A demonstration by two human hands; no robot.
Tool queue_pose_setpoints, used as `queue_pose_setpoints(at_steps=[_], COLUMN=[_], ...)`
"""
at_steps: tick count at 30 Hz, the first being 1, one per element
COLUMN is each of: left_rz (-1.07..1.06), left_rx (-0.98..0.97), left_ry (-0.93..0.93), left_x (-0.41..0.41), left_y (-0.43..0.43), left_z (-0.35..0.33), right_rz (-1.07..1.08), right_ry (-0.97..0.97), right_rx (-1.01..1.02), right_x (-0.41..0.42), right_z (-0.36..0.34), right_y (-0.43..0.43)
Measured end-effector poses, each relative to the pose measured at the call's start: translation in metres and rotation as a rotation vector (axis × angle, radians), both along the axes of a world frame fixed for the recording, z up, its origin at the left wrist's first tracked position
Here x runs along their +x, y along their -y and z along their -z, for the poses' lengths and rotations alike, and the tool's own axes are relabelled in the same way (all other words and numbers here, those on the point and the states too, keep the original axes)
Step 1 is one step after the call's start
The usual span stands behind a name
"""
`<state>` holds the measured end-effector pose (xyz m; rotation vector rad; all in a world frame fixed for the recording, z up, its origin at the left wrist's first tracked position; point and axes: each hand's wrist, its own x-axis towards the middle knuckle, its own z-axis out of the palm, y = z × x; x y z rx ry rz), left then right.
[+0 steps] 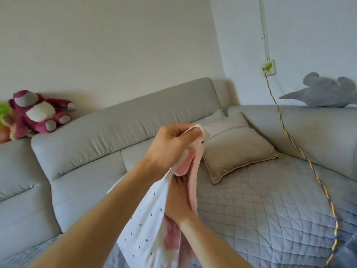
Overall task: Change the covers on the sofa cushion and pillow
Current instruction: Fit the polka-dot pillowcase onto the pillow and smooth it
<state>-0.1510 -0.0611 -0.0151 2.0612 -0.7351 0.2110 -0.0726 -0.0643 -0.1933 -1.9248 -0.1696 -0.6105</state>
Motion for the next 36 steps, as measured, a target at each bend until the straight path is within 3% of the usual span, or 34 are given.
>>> queue_pose_setpoints(at_steps=[3, 6, 8, 12, 17, 21, 25, 27, 29, 31, 33, 36], left_rz=[-0.044, -0.338, -0.348, -0.245, -0.334, -0.486, -0.647, -0.770, -0.797, -0.742, -0.775, -0.833], left_rx=[0.128, 0.243, 0.404, 0.524, 0.614, 0.613, 0.599, 0.529, 0.474, 0.326, 0.251, 0.134], left_ry=[0.059, 0.186, 0.213, 0.113, 0.137, 0.087, 0.104, -0.091, -0.165, -0.160, -0.121, 0.025], left_x=[0.008, 0.035, 0.040, 0.025, -0.017, -0.058, -0.081, -0.090, -0.089, -0.076, -0.060, -0.043], left_y=[-0.008, -0.023, -0.028, -0.022, -0.028, -0.054, -0.082, -0.096, -0.117, -0.138, -0.156, -0.184], left_z=[-0.013, 0.004, 0.035, 0.105, 0.198, 0.267, 0.312, 0.318, 0.315, 0.301, 0.276, 0.231], right_rz=[0.050, 0.076, 0.034, 0.071, -0.060, 0.183, 0.298, 0.461, 0.562, 0.371, 0.157, 0.137], right_ry=[-0.082, -0.109, -0.184, -0.343, -0.657, -0.610, -0.757, -0.699, -0.509, -0.316, -0.305, -0.279], right_rx=[-0.083, 0.066, 0.123, -0.098, -0.177, -0.288, 0.075, 0.084, -0.022, -0.190, -0.389, -0.594], right_x=[0.028, 0.001, -0.021, -0.037, -0.059, -0.070, -0.073, -0.071, -0.064, -0.055, -0.041, -0.019], right_z=[0.001, 0.014, 0.036, 0.078, 0.080, 0.083, 0.079, 0.077, 0.078, 0.070, 0.057, 0.045], right_y=[0.008, 0.021, 0.037, 0.084, 0.159, 0.202, 0.207, 0.203, 0.196, 0.184, 0.168, 0.143])
